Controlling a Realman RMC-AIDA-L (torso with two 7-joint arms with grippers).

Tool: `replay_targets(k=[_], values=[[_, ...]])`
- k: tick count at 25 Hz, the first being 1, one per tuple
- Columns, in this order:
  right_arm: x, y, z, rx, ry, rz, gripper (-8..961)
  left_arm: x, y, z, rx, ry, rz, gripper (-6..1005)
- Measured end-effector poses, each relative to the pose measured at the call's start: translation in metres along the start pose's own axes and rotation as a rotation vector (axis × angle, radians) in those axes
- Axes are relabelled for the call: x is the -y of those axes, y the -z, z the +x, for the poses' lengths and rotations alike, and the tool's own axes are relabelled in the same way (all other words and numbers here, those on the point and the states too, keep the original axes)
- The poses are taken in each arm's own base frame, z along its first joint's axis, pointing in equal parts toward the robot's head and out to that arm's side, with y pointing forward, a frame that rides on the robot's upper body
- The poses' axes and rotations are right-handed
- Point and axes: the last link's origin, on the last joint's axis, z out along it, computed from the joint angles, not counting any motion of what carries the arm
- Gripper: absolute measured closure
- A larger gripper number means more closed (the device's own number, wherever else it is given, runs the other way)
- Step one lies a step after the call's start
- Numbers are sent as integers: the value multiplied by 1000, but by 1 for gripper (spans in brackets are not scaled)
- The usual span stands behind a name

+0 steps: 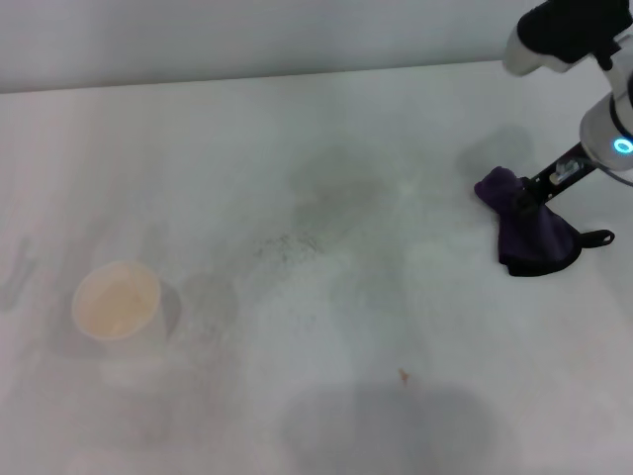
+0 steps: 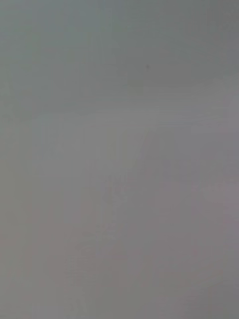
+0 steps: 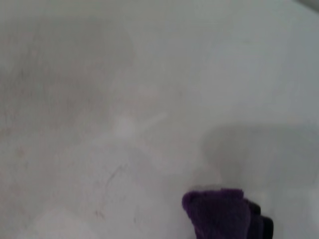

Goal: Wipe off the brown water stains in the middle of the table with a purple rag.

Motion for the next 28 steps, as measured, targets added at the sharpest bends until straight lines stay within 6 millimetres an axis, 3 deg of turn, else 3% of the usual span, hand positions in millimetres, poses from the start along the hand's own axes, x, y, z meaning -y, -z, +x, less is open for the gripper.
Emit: replay_targets(k=[4, 9, 14, 19, 28], values=[[9, 9, -4, 72, -36, -14, 659, 0, -1, 0, 2, 0, 0, 106], [38, 29, -5, 222, -114, -21, 567, 0, 0, 0, 2, 0, 0, 106], [68, 40, 0, 413, -172, -40, 567, 0, 0, 0, 2, 0, 0, 106], [92, 39, 12, 577, -227, -55, 567, 6, 0, -1, 4, 1, 42, 106], [111, 22, 37, 864, -272, -82, 566, 12, 1, -4, 26, 8, 102, 107]])
